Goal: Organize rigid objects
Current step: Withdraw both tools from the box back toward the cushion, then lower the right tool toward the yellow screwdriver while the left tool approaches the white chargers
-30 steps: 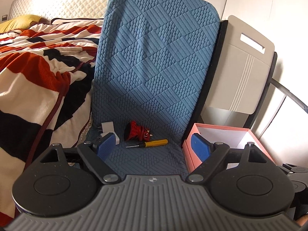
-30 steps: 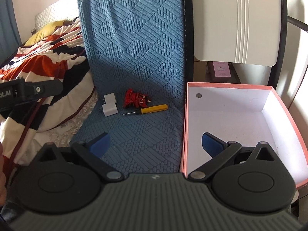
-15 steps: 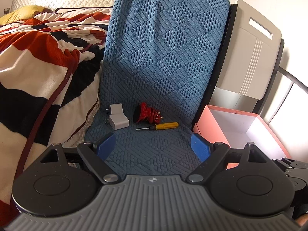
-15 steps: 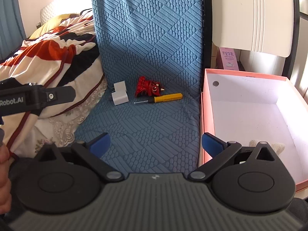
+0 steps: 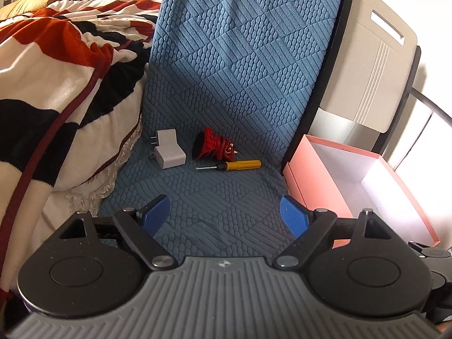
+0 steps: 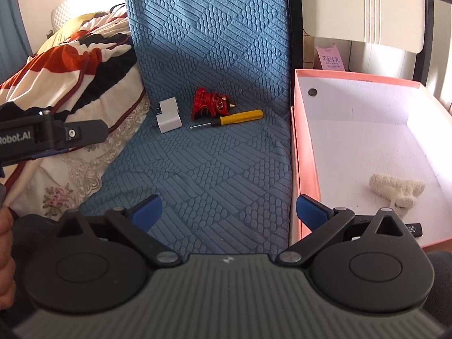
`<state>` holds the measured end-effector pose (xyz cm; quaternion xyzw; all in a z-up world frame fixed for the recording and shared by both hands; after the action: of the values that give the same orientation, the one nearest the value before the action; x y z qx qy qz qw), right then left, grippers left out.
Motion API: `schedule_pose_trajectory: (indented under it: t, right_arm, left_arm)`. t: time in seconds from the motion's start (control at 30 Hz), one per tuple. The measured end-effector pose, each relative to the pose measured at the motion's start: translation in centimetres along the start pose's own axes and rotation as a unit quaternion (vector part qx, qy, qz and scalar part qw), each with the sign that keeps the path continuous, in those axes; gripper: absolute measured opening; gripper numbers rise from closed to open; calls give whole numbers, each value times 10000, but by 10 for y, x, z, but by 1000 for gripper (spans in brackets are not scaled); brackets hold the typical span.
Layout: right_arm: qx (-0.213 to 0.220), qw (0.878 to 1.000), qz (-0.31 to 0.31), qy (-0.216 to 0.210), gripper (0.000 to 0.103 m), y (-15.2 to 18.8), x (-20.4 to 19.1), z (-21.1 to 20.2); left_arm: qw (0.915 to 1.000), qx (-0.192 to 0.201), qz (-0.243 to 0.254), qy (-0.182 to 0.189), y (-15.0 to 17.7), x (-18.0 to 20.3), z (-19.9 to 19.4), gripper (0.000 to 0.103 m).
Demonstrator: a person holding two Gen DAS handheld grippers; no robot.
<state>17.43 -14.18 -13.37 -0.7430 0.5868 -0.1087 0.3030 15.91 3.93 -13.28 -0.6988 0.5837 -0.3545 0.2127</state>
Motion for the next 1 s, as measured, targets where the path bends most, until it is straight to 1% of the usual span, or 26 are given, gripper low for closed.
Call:
schedule_pose_trajectory:
  t: [0.1,0.17,0.27,0.3,0.4,0.53,0.63,0.7,0.83,0.9,1.0]
  right_arm:
    - [39,10000,-1,-48,103,-1,-1,2]
    - [79,9999,-11,-67,103,-2,-1,6]
    - [139,9997,98,-179,103,-4,1,17]
    - [86,9996,112,-231,103,-5,1,22]
    - [72,9986,-50,-522,103,-6,-11,28]
    - [67,9985,-199,-501,103,-13,-16,37]
    - [74,9987,-179,-468,103,-21,-13,45]
    - [83,9986,-213,-475,103,-26,-15,50]
    - [-28,9975,-268,-654,103,-37,-20,65]
    - [-76,9973,-214,-695,103,-45,-20,73]
    - [-123,9974,-173,-682,103,-60,-17,88]
  left_arm:
    - [9999,-150,-53,-16,10,-1,16,88]
    - [9996,-266,82,-37,17,1,28,88]
    - [9990,-317,221,-221,18,1,42,88]
    - [9988,-347,220,-261,18,1,46,88]
    - [9985,-350,201,-370,11,-2,56,88]
    - [9988,-361,203,-278,-1,-3,75,88]
    - [9983,-488,209,-229,-9,-4,93,88]
    - [9980,-602,184,-111,-14,-5,105,88]
    - [9976,-688,24,-5,-29,-12,132,88]
    - [9974,-718,-6,24,-36,-22,147,88]
    - [9964,-810,26,-235,-42,-40,167,88]
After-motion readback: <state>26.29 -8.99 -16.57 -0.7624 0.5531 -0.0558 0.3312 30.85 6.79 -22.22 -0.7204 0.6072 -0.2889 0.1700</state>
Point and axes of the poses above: each gripper's, at about its wrist camera, not at the fingertips, and z roughly the way its jaws point, x to its right, y to its underside, the point moved 8 cm from there along z, roughly the way its jaws point, and after that the axes turned 5 degrees about -x, right-handed, at the moved point
